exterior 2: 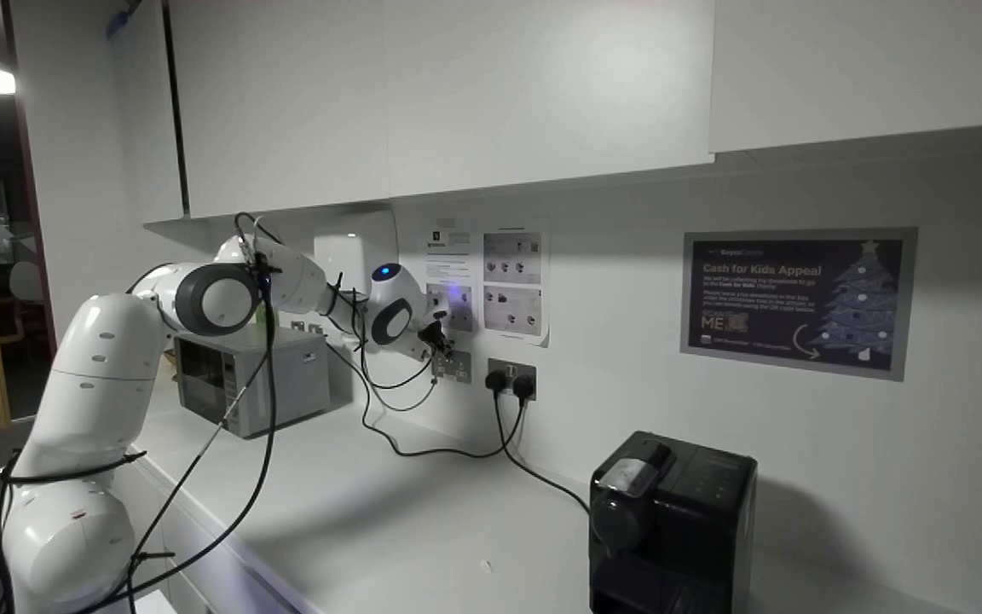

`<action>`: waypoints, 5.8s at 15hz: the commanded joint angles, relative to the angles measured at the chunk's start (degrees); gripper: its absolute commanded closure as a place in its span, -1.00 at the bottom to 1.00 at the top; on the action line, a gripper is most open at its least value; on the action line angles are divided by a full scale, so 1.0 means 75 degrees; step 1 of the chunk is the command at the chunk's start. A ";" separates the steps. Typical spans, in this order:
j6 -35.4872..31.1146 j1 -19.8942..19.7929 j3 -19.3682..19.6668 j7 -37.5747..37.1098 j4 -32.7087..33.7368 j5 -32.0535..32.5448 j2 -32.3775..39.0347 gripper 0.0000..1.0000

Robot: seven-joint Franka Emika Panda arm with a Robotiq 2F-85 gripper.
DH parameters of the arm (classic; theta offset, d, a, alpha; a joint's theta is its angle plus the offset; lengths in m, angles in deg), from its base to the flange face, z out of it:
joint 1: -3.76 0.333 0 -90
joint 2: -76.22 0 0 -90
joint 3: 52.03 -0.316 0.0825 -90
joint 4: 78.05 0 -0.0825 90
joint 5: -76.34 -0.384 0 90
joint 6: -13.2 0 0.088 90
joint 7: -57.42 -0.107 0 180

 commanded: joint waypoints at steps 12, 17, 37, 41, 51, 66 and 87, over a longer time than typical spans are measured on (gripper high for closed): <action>0.2019 -0.0266 -0.0453 0.1093 -0.1093 -0.0932 -0.0990 1.00; 0.2194 -0.0359 -0.0520 0.2489 -0.2175 -0.1446 -0.1729 1.00; 0.2872 0.0388 0.0474 0.4919 -0.4957 -0.1662 -0.5318 1.00; 0.2933 0.0236 0.0346 0.3399 -0.5259 -0.1000 -0.6144 1.00; 0.4636 0.0046 0.0225 -0.0193 -0.5111 -0.0610 -0.7482 1.00; 0.6600 -0.0044 0.0107 -0.0750 -0.4832 -0.0225 -0.7498 1.00; 0.7939 -0.0188 -0.0072 -0.0817 -0.4705 0.0606 -0.6815 0.18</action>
